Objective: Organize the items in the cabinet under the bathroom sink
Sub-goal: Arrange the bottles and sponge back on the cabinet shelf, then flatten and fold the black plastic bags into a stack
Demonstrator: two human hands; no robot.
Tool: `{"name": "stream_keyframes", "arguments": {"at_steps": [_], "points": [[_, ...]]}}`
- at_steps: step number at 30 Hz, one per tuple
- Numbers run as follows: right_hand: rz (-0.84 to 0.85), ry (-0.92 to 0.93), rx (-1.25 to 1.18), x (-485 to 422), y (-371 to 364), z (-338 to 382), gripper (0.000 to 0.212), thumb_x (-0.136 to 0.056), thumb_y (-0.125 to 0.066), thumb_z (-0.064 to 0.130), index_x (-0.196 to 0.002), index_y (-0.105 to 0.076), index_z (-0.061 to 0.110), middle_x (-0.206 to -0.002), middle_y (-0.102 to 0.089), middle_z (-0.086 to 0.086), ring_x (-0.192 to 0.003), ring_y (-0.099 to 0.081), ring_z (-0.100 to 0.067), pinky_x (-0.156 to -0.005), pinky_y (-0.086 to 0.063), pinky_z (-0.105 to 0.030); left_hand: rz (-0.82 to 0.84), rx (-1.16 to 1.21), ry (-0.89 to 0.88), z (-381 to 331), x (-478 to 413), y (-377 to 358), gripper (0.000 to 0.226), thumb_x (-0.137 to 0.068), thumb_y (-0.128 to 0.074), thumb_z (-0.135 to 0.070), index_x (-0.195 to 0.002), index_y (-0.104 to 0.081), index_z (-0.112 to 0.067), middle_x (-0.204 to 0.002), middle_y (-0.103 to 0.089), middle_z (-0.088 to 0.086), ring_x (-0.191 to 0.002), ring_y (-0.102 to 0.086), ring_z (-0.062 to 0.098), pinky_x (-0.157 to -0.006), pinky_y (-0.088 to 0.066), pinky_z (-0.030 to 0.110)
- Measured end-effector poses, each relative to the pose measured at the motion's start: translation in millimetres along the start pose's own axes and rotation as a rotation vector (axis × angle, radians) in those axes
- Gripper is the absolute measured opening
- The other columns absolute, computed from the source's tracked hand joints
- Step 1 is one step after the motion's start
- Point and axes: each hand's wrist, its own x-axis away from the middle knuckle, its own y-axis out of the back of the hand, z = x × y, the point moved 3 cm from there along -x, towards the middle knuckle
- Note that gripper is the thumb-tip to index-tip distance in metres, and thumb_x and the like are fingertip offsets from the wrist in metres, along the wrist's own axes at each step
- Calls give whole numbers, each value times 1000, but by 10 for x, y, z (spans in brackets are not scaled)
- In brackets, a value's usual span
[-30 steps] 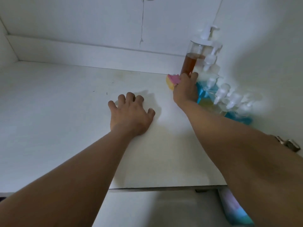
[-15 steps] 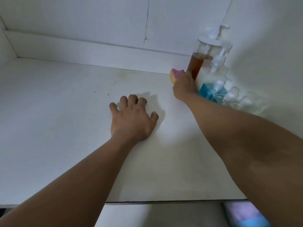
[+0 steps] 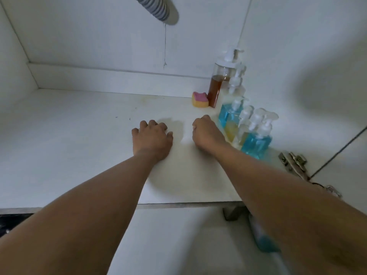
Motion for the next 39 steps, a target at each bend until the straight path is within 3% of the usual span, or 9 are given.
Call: {"name": "stream_keyframes", "arguments": {"at_steps": [5,9,14,18,22,26,32,36,39], "points": [[114,84,58,619,210,218,23,-101,-38,25,-91,-57,17,-105,-57,-8,-90,-54,-22,-80,-50,-38,131,-162,-135,-31,340,211,36,-104,-33,-34,-118,-61,-17,-120,-59,8,-112,-55,28,-85,-44,39],[210,144,123,1205,261,496,24,-99,-40,13,-106,-62,8,-111,-56,-11,-96,-60,-29,-87,-53,-41,181,-281,-221,88,803,478,21,-97,-44,-14,-105,-63,-19,-106,-63,5,-83,-59,25,-66,-42,33],[273,238,103,1579,489,869,29,-96,-44,9,-118,-63,10,-119,-61,-10,-103,-61,-29,-91,-53,-41,182,-395,-281,379,1334,1037,19,-101,-55,-27,-116,-61,-17,-112,-62,7,-96,-64,29,-74,-47,34],[300,357,15,1724,616,1423,28,-94,-48,9,-116,-65,14,-121,-63,-8,-103,-62,-28,-91,-54,-43,204,-395,-170,773,1631,1446,27,-96,-64,-41,-109,-63,-17,-109,-63,4,-94,-64,27,-78,-51,35],[286,399,-162,1846,607,2080,27,-91,-47,10,-105,-68,18,-115,-66,-4,-100,-63,-27,-89,-55,-41,271,-460,-53,1212,1977,1738,33,-101,-49,-48,-107,-64,-19,-107,-63,2,-94,-63,26,-77,-49,34],[361,487,-212,2157,273,2826,23,-92,-51,12,-102,-71,15,-101,-66,-5,-87,-64,-28,-74,-56,-36,381,-539,76,1893,2415,1870,33,-102,-44,-43,-99,-62,-15,-85,-58,-3,-81,-59,21,-72,-49,32],[508,672,-280,2638,-265,3806,20,-88,-58,8,-73,-59,21,-82,-59,-1,-82,-61,-29,-62,-43,-28,526,-592,273,2882,3108,1810,44,-95,-51,-54,-121,-63,-21,-117,-64,1,-103,-64,26,-76,-53,34],[587,798,-239,2923,-560,4144,5,-90,-63,13,-92,-59,13,-93,-62,-7,-82,-62,-30,-56,-37,-28,467,-570,415,3267,3406,1725,36,-88,-58,-47,-114,-61,-22,-111,-63,1,-96,-65,27,-65,-50,34],[558,715,-275,2937,-669,4270,33,-82,-77,28,-103,-57,12,-93,-58,-5,-82,-59,-29,-64,-42,-31,388,-526,450,3428,3482,1643,31,-89,-57,-36,-117,-56,-22,-114,-61,1,-98,-66,28,-62,-44,33]]}}
